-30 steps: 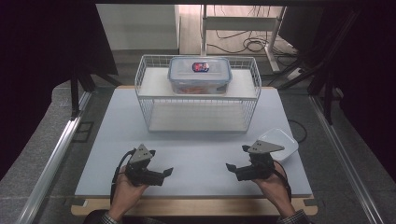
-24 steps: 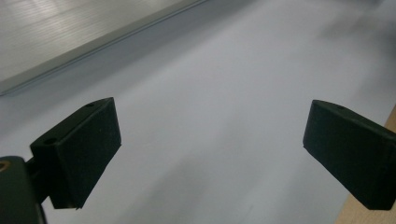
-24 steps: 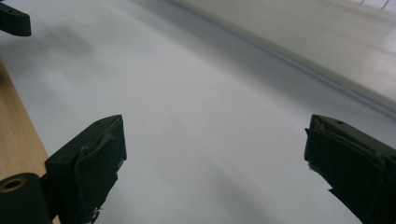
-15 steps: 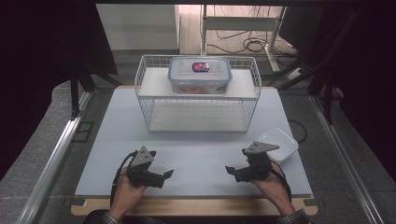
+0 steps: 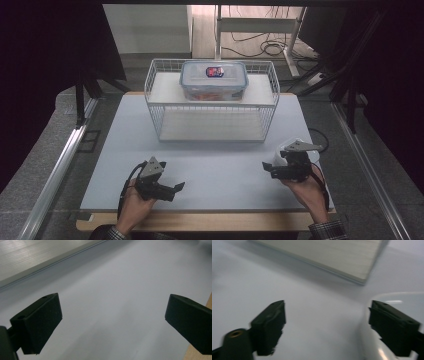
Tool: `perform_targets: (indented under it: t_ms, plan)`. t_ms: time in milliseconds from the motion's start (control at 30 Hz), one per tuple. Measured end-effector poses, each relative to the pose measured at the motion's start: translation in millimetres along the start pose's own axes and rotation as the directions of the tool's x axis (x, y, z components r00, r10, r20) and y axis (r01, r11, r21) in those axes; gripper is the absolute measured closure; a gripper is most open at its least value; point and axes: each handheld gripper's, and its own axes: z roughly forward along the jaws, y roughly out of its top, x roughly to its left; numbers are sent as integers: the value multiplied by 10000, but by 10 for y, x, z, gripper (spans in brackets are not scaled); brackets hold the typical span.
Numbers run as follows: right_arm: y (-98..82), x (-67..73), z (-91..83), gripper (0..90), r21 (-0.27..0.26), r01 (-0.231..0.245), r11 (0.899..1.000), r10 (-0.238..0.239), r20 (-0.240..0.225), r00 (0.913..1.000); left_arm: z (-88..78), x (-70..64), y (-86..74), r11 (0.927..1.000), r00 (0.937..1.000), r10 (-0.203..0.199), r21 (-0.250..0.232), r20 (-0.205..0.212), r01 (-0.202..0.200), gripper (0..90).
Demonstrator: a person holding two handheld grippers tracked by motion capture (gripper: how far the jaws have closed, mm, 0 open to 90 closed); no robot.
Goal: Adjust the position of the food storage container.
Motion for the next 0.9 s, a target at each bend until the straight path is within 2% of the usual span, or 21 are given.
perform_targets:
  t_ms: [167,300,500,633,767,900]
  plan:
    - [-18,-181,-103,462,-82,-195,9998,199,568,9982,1,14,-7,10000,10000,-40,33,9,40,9]
    - [-38,-338,-163,641,-90,-378,9992,384,937,9949,16,-4,-7,9998,9999,144,144,12,-145,9]
    - [-74,-499,-240,860,-171,-447,9989,467,1399,9891,24,-3,-12,9998,9999,118,172,7,-118,10]
    - [-96,-633,-266,897,-117,-511,9986,524,1861,9811,26,3,-14,9998,9999,85,182,-55,-84,10]
    - [-141,-804,-299,898,-234,-853,9961,884,2360,9677,43,2,-17,9996,9999,123,269,-78,-121,10]
    - [-178,-950,-348,897,-444,-1204,9917,1279,2649,9558,43,1,-15,9995,9998,165,287,-90,-162,10]
